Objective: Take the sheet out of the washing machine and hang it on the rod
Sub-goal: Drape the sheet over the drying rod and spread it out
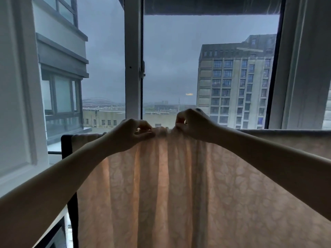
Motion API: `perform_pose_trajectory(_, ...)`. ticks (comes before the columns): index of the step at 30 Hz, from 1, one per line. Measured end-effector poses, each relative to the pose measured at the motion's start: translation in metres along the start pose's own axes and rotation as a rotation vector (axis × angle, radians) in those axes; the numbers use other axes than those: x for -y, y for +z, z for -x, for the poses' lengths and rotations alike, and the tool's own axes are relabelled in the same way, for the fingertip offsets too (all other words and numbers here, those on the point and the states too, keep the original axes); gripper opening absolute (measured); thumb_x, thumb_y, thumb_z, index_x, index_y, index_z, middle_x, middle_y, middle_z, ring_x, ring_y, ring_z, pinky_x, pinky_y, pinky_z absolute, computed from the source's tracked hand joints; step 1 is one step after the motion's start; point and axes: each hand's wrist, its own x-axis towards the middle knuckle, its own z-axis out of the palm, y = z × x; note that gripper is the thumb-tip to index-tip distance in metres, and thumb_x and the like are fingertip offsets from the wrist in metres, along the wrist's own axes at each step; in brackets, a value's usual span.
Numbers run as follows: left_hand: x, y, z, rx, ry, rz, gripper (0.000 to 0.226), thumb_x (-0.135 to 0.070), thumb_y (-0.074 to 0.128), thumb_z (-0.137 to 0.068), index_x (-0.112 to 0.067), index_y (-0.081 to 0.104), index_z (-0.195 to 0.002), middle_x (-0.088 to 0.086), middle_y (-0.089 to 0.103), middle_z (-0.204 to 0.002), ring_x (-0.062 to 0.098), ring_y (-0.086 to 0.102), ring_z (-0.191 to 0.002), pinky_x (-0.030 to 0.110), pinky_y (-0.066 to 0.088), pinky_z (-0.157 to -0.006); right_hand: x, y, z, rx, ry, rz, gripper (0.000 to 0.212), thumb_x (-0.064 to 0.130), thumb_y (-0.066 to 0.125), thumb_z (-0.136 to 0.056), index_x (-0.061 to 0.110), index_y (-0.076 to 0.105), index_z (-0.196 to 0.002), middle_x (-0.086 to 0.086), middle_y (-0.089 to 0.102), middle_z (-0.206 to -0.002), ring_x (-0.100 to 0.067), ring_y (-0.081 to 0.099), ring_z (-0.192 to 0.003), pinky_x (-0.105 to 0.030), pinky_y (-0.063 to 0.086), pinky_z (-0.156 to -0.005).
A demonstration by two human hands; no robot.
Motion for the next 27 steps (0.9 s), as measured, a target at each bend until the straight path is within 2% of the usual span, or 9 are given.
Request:
perform_pose_trajectory(5,0.005,-0.006,0.008,-0.058,-0.037,-0.011,0.020,-0.035,0.063,-0.087,-0.018,0.068,-0.096,-0.008,0.067,-0.084,-0.001,0.062,-0.077,0.007,0.043,-0.064,0.011,0.005,-0.005,0.048,0.061,-0.001,0.023,0.022,0.052,-0.090,0.004,0.064,-0.081,-0.012,0.067,-0.083,-0.029,0.063,-0.080,-0.045,0.054,-0.077)
perform_pose_trajectory(8,0.011,-0.010,0.012,-0.116,-0.082,0.009,0.009,-0.026,0.065,-0.088,-0.017,0.065,-0.089,-0.010,0.064,-0.080,-0.001,0.060,-0.076,0.008,0.041,-0.064,0.021,0.000,-0.007,0.087,0.011,-0.066,0.020,0.024,0.058,-0.090,0.006,0.068,-0.090,-0.008,0.069,-0.091,-0.022,0.063,-0.086,-0.038,0.052,-0.080)
perform_pose_trajectory(11,0.017,-0.012,0.015,-0.148,-0.117,0.007,0.006,-0.020,0.064,-0.090,-0.016,0.062,-0.086,-0.006,0.062,-0.079,0.003,0.058,-0.076,0.018,0.043,-0.064,0.024,-0.001,-0.005,0.161,-0.034,-0.010,0.022,0.030,0.061,-0.089,0.011,0.069,-0.094,-0.005,0.069,-0.094,-0.019,0.062,-0.087,-0.038,0.052,-0.082)
perform_pose_trajectory(15,0.022,-0.012,0.020,-0.189,-0.155,-0.010,0.005,-0.017,0.061,-0.091,-0.014,0.060,-0.088,-0.002,0.062,-0.080,0.006,0.056,-0.074,0.017,0.039,-0.060,0.023,0.006,-0.001,0.029,-0.024,0.005,0.012,0.016,0.057,-0.087,0.012,0.068,-0.088,-0.007,0.070,-0.093,-0.023,0.062,-0.086,-0.040,0.053,-0.079)
perform_pose_trajectory(20,0.027,-0.015,0.023,-0.251,-0.190,-0.046,0.005,-0.012,0.058,-0.092,-0.011,0.057,-0.088,0.004,0.062,-0.081,0.015,0.056,-0.074,0.014,0.037,-0.058,0.034,0.011,-0.016,0.004,0.034,0.007,0.018,0.017,0.050,-0.087,0.008,0.066,-0.085,-0.014,0.068,-0.090,-0.030,0.062,-0.084,-0.045,0.053,-0.078)
perform_pose_trajectory(24,0.033,-0.028,0.030,-0.422,-0.214,-0.020,0.005,-0.011,0.057,-0.093,-0.011,0.056,-0.088,0.002,0.062,-0.080,0.014,0.057,-0.074,0.018,0.039,-0.060,0.053,0.011,-0.030,-0.156,0.020,-0.103,0.014,0.013,0.052,-0.088,0.009,0.065,-0.093,-0.014,0.067,-0.101,-0.030,0.061,-0.094,-0.042,0.051,-0.083)
perform_pose_trajectory(27,0.039,-0.034,0.041,-0.340,-0.191,-0.024,0.004,-0.014,0.059,-0.092,-0.013,0.062,-0.090,0.000,0.065,-0.085,0.013,0.061,-0.080,0.020,0.046,-0.068,0.063,0.026,-0.022,-0.057,-0.031,-0.109,0.012,0.013,0.052,-0.090,0.009,0.063,-0.092,-0.013,0.066,-0.098,-0.028,0.061,-0.090,-0.044,0.051,-0.082)
